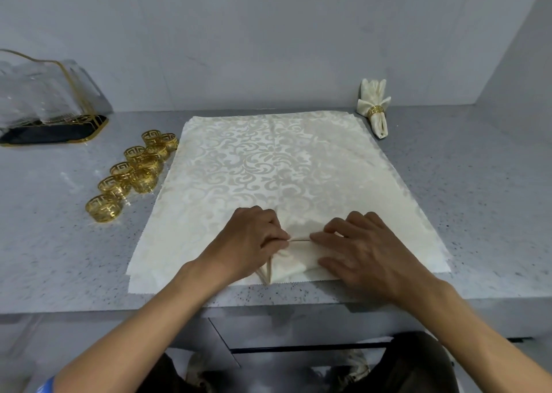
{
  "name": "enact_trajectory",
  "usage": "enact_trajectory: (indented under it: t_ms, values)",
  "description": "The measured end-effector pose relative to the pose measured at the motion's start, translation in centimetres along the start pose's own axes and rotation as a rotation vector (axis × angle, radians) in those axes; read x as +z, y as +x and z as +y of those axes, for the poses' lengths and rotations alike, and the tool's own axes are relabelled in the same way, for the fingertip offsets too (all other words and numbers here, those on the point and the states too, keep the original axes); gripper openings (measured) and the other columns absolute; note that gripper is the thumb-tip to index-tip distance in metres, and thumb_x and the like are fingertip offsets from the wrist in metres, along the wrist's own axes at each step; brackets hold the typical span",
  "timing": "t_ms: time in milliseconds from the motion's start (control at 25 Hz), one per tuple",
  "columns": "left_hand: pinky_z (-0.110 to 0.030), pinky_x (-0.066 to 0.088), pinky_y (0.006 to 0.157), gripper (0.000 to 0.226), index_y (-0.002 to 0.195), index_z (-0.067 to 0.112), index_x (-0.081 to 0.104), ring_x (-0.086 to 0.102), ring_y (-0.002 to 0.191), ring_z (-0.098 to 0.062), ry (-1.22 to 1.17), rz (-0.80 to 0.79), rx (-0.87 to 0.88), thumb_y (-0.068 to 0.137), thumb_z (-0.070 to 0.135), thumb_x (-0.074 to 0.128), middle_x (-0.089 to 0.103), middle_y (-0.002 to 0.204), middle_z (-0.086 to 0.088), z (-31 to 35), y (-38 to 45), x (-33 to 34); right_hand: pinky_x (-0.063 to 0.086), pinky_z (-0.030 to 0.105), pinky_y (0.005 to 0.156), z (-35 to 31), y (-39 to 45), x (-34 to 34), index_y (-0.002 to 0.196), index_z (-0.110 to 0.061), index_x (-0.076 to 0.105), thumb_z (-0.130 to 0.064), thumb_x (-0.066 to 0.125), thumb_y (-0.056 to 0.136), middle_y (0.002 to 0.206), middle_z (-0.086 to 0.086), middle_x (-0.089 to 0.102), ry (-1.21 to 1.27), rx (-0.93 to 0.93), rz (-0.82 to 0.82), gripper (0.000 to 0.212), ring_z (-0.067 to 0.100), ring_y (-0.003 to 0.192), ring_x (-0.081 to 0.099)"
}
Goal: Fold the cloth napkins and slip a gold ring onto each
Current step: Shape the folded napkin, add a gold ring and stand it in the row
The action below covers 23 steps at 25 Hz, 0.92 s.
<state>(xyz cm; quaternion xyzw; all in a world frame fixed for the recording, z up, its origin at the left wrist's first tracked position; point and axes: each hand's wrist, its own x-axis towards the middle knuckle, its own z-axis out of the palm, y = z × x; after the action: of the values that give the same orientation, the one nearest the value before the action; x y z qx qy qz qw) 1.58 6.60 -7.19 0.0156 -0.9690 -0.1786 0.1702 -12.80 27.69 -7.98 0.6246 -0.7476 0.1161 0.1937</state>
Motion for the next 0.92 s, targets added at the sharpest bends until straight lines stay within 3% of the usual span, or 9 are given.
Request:
enact_trajectory:
  t_ms: [160, 240, 360, 440, 600, 720, 840, 920]
  values:
    - [-0.024, 0.034, 0.083, 0.02, 0.093, 0.022, 0.079, 0.052, 0.073, -0.007, -0.002, 0.05, 0.013, 0.089, 0.032, 0.062, 0.063, 0.079, 0.01, 0.2, -0.3, 0.4, 0.039, 0.033, 0.072, 0.9, -0.2, 0.0, 0.118, -0.032, 0.067, -0.05, 0.051, 0.092, 0.107, -0.008, 0.06, 0.084, -0.015, -0.085, 0.035, 0.019, 0.081, 0.053]
    - [-0.03, 0.037, 0.09, 0.027, 0.091, 0.024, 0.077, 0.051, 0.076, -0.006, 0.074, 0.018, 0.08, 0.096, 0.034, 0.053, 0.059, 0.082, 0.012, 0.3, -0.7, 0.0, 0.038, 0.033, 0.072, 0.8, -0.2, 0.2, 0.117, -0.034, 0.069, -0.047, 0.049, 0.095, 0.106, -0.01, 0.059, 0.16, 0.017, -0.087, 0.033, 0.017, 0.08, 0.053]
    - [-0.034, 0.023, 0.109, 0.057, 0.112, 0.027, 0.071, 0.051, 0.096, -0.006, 0.108, -0.177, 0.117, 0.097, 0.064, 0.03, 0.055, 0.099, 0.014, 0.5, -1.5, -1.8, 0.037, 0.033, 0.073, 1.2, 0.3, 0.3, 0.117, -0.039, 0.07, -0.048, 0.045, 0.099, 0.104, -0.017, 0.055, 0.347, 0.108, -0.102, 0.032, 0.011, 0.079, 0.05]
    - [-0.038, 0.017, 0.114, 0.068, 0.126, 0.026, 0.064, 0.048, 0.104, -0.008, 0.169, -0.208, 0.094, 0.09, 0.074, 0.033, 0.053, 0.108, 0.012, 0.8, -1.9, -2.0, 0.037, 0.034, 0.072, 1.3, 0.5, 0.2, 0.117, -0.041, 0.069, -0.049, 0.043, 0.099, 0.102, -0.019, 0.054, 0.385, 0.126, -0.114, 0.033, 0.008, 0.078, 0.049]
    - [-0.046, 0.021, 0.111, 0.027, 0.1, 0.021, 0.072, 0.053, 0.087, -0.014, 0.316, -0.087, -0.011, 0.077, 0.032, 0.061, 0.053, 0.09, 0.009, 2.0, -1.9, -0.1, 0.032, 0.031, 0.071, 0.9, 0.3, -0.1, 0.119, -0.039, 0.068, -0.047, 0.043, 0.1, 0.103, -0.016, 0.055, 0.325, 0.107, -0.123, 0.032, 0.009, 0.078, 0.047]
    - [-0.042, 0.014, 0.112, 0.018, 0.082, 0.02, 0.073, 0.056, 0.078, -0.017, 0.368, -0.041, -0.057, 0.064, 0.023, 0.071, 0.053, 0.077, 0.008, 2.6, -1.1, 0.8, 0.036, 0.03, 0.071, 1.0, -0.2, -0.5, 0.115, -0.029, 0.07, -0.032, 0.057, 0.09, 0.1, -0.01, 0.059, 0.201, 0.073, -0.124, 0.028, 0.014, 0.076, 0.051]
    - [-0.026, 0.002, 0.111, 0.027, 0.094, 0.024, 0.076, 0.056, 0.087, -0.014, 0.19, -0.02, -0.18, 0.078, 0.036, 0.058, 0.056, 0.085, 0.011, 2.9, -0.5, 0.0, 0.045, 0.034, 0.063, 0.3, 0.0, -0.4, 0.091, -0.02, 0.075, -0.022, 0.052, 0.08, 0.079, -0.004, 0.057, 0.099, 0.14, -0.049, 0.026, 0.02, 0.063, 0.051]
    - [-0.023, 0.002, 0.113, 0.026, 0.107, 0.026, 0.074, 0.055, 0.092, -0.009, 0.107, -0.031, -0.189, 0.085, 0.035, 0.062, 0.057, 0.092, 0.012, 2.4, -0.3, -0.3, 0.043, 0.033, 0.061, -0.4, 0.0, -0.4, 0.083, -0.017, 0.074, -0.022, 0.049, 0.079, 0.075, -0.002, 0.055, 0.073, 0.175, -0.059, 0.026, 0.021, 0.061, 0.049]
